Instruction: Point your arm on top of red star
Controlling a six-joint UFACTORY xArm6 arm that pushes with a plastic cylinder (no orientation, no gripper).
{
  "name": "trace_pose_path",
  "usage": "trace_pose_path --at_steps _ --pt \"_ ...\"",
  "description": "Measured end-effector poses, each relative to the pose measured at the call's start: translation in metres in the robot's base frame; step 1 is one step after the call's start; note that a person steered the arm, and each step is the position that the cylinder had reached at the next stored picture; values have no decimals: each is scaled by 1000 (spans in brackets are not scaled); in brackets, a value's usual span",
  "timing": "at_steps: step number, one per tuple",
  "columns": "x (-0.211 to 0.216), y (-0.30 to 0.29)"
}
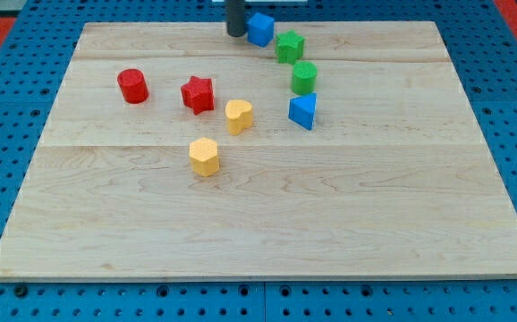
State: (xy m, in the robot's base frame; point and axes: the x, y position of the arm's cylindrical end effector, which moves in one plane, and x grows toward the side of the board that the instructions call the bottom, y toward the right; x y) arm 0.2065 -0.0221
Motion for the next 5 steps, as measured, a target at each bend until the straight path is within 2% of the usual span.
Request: trace_pose_path --at_steps 1,3,5 --pt "0 30" --pt "1 27" --pt "7 -62"
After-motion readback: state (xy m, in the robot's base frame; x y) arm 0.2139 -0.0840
